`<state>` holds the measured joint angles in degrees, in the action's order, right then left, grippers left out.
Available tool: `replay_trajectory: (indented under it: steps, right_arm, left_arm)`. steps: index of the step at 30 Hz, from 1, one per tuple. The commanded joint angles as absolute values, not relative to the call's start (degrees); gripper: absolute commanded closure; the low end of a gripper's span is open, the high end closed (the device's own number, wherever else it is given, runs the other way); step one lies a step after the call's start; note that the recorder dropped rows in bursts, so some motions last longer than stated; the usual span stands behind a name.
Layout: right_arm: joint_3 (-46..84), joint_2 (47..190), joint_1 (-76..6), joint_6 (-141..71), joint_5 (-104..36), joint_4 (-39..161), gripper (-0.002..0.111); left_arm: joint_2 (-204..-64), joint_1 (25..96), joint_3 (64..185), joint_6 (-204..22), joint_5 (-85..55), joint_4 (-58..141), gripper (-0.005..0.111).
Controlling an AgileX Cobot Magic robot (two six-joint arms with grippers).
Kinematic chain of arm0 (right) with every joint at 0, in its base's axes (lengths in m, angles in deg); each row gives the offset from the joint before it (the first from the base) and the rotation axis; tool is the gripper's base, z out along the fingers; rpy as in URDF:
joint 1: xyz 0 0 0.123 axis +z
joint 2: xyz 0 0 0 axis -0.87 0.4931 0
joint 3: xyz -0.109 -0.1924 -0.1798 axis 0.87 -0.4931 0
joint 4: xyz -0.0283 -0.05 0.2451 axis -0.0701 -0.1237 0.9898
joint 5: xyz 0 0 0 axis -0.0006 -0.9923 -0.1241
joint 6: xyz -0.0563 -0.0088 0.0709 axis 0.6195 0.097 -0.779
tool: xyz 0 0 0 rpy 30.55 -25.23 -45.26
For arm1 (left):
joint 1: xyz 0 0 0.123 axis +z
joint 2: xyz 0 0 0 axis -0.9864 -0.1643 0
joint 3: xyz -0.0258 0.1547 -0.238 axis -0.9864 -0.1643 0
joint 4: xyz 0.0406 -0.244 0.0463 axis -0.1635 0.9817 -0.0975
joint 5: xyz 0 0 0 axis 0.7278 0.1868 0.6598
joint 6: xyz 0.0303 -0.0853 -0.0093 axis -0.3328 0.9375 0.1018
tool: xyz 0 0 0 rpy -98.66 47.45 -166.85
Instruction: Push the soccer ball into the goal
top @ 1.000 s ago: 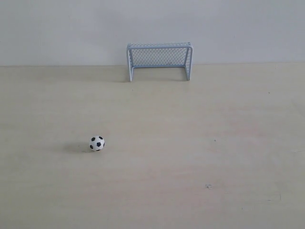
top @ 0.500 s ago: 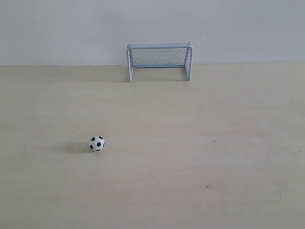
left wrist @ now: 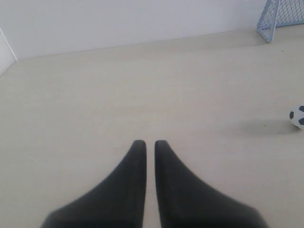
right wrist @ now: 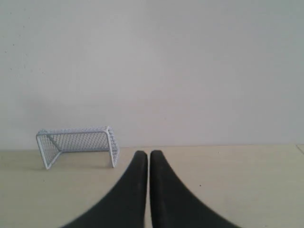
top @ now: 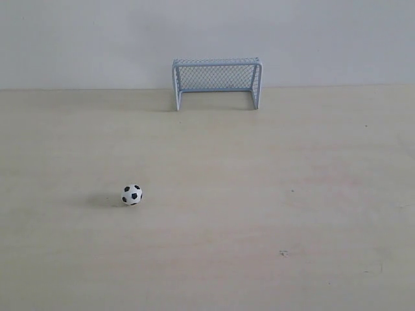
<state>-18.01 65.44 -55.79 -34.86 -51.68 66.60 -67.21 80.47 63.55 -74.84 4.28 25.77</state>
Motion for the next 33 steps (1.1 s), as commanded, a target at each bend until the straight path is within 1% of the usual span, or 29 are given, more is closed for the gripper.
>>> replay_trajectory:
  steps: [1, 5, 8, 18, 23, 33]
  right_arm:
    - [-13.30, 70.31, -55.90, -24.14, -57.31, 73.28, 0.108]
    - [-9.33, 75.31, -55.90, -10.63, -63.22, 84.98, 0.108]
    - [-7.20, 78.66, -55.90, -5.61, -65.41, 89.36, 0.108]
    - [0.18, 90.25, -55.90, 2.25, -73.32, 93.13, 0.108]
    - [1.71, 94.57, -55.90, 7.26, -73.73, 97.26, 0.108]
    - [5.34, 101.29, -55.90, 11.68, -79.05, 100.36, 0.108]
  left_arm:
    - [-67.53, 80.01, 63.80, -74.30, 4.09, 25.76, 0.100]
    - [-67.53, 80.01, 63.80, -74.30, 4.09, 25.76, 0.100]
    - [-67.53, 80.01, 63.80, -74.30, 4.09, 25.76, 0.100]
    - [-67.53, 80.01, 63.80, -74.30, 4.09, 25.76, 0.100]
    - [-67.53, 80.01, 63.80, -74.30, 4.09, 25.76, 0.100]
    - [-67.53, 80.01, 63.80, -74.30, 4.09, 25.76, 0.100]
